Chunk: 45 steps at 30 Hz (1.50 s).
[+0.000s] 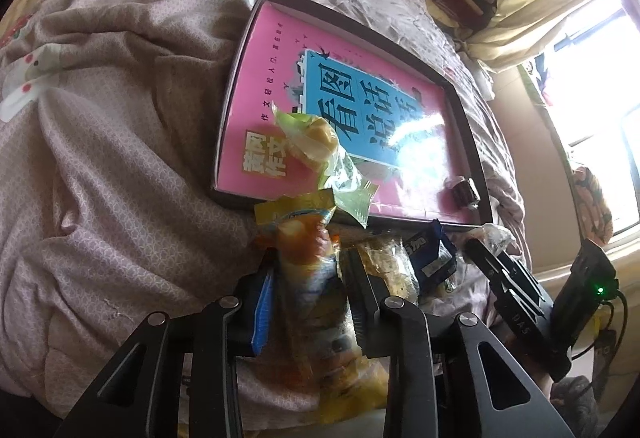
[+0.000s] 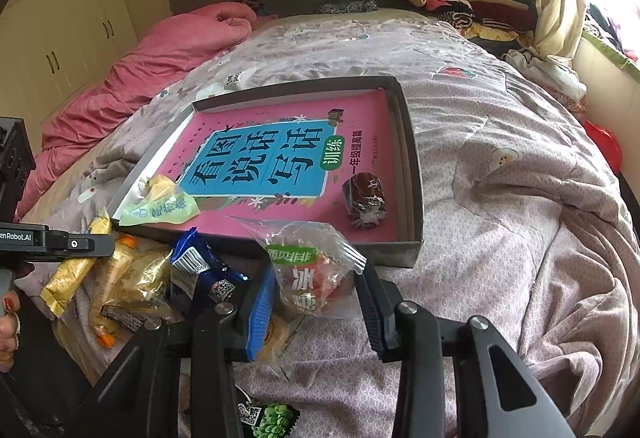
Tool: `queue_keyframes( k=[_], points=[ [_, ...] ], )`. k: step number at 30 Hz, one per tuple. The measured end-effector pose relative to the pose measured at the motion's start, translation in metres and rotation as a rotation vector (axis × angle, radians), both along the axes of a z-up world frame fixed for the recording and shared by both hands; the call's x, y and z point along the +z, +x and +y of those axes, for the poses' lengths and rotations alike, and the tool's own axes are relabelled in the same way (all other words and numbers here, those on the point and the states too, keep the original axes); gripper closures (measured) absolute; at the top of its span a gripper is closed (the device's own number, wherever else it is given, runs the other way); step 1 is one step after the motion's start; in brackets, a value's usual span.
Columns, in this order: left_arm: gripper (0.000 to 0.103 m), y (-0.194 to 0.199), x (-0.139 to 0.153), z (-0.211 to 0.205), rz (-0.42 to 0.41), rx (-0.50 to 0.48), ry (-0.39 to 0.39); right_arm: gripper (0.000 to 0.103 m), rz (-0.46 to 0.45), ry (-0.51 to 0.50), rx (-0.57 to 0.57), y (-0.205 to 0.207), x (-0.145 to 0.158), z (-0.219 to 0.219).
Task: Organize snacks
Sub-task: 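Lift the yellow snack bag with the left tool while the right tool grasps the clear bag of red candies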
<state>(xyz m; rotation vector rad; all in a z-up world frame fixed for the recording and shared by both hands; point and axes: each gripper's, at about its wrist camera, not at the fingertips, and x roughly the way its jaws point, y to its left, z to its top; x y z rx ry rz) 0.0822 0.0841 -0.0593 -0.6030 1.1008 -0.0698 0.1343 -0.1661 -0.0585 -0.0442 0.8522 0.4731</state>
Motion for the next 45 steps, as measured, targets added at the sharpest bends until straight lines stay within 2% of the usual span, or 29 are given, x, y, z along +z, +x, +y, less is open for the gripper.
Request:
queue_keyframes(
  k=[4,7,25,33,45],
  points=[
    [0.072,-0.001,0.000,0.000,-0.003,-0.002,0.008,0.063,0.002,0.000,-0.002,-0.001,0.001,0.000],
    [0.077,-0.002,0.002,0.000,-0.007,-0.006,0.019,0.063,-0.003,0.002,-0.002,-0.002,0.002,0.000],
    [0.077,-0.005,0.035,0.007,-0.108,0.006,0.037,0.065,-0.094,0.088,-0.020,-0.004,0.027,-0.009],
    [0.077,-0.001,0.049,0.016,-0.139,0.043,0.055,0.065,-0.105,0.124,-0.033,-0.005,0.031,-0.015],
    [0.077,0.020,0.062,0.020,-0.157,0.038,0.099,0.065,-0.103,0.129,-0.057,-0.002,0.041,-0.016]
  ],
)
